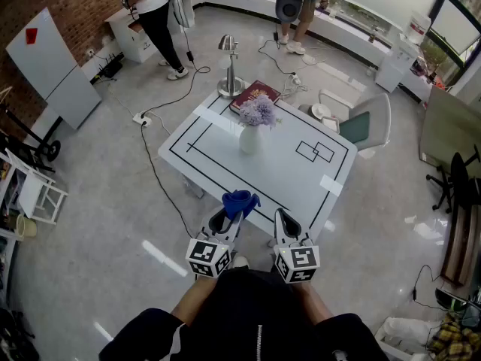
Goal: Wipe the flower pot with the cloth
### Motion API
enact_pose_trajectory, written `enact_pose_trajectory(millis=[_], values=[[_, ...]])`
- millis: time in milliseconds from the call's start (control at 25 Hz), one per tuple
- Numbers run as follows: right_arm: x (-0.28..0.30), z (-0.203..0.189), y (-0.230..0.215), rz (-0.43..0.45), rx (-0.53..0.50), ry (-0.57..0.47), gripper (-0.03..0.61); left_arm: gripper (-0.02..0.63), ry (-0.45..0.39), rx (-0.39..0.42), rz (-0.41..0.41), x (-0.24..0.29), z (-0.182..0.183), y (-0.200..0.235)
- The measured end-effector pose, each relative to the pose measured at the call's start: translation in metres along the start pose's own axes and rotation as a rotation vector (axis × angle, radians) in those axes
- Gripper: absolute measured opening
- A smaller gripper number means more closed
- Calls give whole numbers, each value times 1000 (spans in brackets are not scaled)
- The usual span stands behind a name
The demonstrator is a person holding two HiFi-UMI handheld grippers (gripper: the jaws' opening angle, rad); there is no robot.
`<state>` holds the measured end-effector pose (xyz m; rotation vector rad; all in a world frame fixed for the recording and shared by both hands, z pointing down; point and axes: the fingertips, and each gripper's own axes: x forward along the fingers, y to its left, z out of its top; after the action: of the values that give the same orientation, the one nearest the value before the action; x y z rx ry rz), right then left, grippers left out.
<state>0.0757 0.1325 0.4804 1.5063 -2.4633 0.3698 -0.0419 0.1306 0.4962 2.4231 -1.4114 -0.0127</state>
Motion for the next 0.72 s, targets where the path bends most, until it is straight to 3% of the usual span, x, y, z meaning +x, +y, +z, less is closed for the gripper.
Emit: enact_pose_trajectory(millis=[400, 520, 720], values=[[30, 10, -17, 56, 10, 12, 9, 124, 30, 36, -36, 24, 1, 2], [38, 10, -29, 84, 23, 22, 9, 124, 5, -10, -44, 38, 3, 6], [51, 11, -57, 131, 33, 50, 9, 124, 22, -11, 5, 68, 2, 11]])
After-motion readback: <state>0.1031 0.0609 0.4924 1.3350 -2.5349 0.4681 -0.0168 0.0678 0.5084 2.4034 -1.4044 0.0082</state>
